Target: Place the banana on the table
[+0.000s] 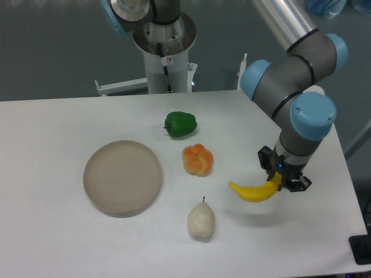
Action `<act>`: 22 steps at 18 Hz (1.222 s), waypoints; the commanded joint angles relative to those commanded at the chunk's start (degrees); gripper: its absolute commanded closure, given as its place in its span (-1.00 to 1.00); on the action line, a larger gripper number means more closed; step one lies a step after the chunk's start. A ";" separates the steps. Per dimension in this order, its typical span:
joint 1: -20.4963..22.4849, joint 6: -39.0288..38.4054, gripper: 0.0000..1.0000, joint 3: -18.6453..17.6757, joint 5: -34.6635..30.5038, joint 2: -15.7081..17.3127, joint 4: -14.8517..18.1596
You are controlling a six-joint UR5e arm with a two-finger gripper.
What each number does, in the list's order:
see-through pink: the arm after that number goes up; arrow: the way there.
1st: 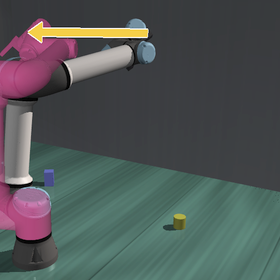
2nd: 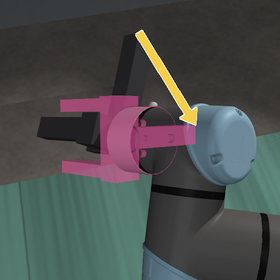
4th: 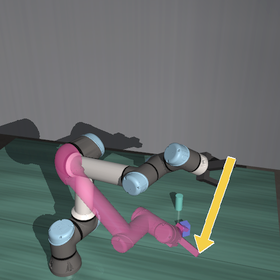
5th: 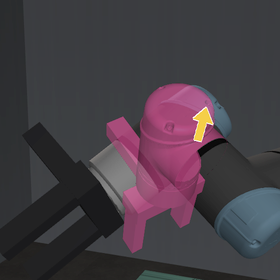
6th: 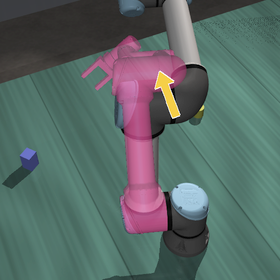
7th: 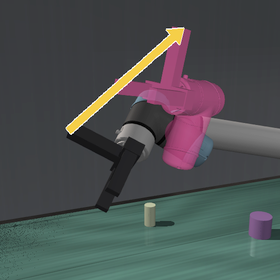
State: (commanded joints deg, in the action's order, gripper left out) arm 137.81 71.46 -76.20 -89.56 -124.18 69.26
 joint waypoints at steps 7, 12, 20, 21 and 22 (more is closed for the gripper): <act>-0.44 7.18 0.79 -4.82 -0.70 -1.32 -4.91; -1.67 11.06 0.71 -10.10 -2.37 -0.80 -8.35; -2.64 10.10 -1.00 -10.02 -1.76 -1.24 -8.09; -2.46 9.58 -1.00 -9.67 -1.50 -1.06 -8.09; -2.20 9.22 -1.00 -9.15 -1.49 -0.97 -8.00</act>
State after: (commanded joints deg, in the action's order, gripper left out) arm 135.61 80.69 -85.35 -91.05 -125.16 61.26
